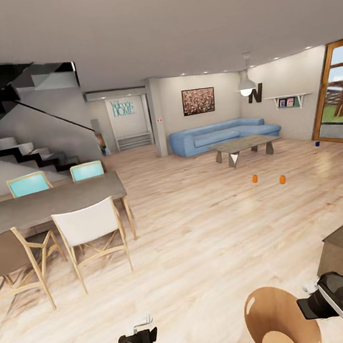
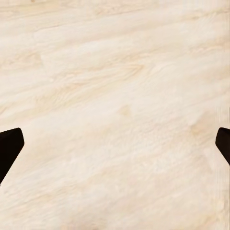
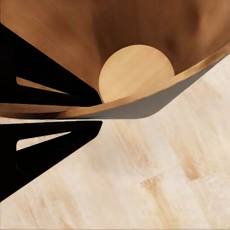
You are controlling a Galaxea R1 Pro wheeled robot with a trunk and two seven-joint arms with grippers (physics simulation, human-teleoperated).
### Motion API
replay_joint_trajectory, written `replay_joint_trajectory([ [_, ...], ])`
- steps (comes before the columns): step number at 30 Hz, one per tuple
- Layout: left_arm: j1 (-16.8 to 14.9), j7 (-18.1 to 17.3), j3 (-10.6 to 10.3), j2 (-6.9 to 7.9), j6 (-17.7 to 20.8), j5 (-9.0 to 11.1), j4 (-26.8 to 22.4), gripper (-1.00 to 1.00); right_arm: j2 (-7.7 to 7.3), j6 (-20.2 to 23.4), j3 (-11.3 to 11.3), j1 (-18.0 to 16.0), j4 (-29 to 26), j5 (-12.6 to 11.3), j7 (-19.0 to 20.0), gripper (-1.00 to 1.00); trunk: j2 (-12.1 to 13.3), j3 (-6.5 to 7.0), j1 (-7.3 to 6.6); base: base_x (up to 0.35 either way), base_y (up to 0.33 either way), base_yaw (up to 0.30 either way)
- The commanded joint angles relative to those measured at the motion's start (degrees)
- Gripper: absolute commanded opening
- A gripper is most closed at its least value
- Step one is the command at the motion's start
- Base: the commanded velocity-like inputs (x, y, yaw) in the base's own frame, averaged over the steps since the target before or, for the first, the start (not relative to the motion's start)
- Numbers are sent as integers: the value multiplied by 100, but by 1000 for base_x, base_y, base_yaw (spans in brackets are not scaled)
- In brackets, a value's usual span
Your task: Put the three can of soda from the living room inside the tash can in the kitchen.
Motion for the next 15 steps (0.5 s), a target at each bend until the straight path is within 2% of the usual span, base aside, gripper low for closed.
replay_joint_trajectory([
  [1,0,0,0,0,-1,0,1,100,1,16,-6,-2,-1,-96,38,-100,0,1,0,347,0,-26],
  [6,0,0,0,0,-4,0,2,100,2,16,-6,-3,3,-98,39,-100,0,1,0,347,0,-112],
  [12,0,0,0,0,-5,0,2,100,-2,16,-6,-5,3,-96,39,-100,0,1,0,347,0,-45],
  [15,0,0,0,0,-5,0,2,100,-5,16,-6,-4,1,-98,39,-100,0,1,0,347,0,-157],
])
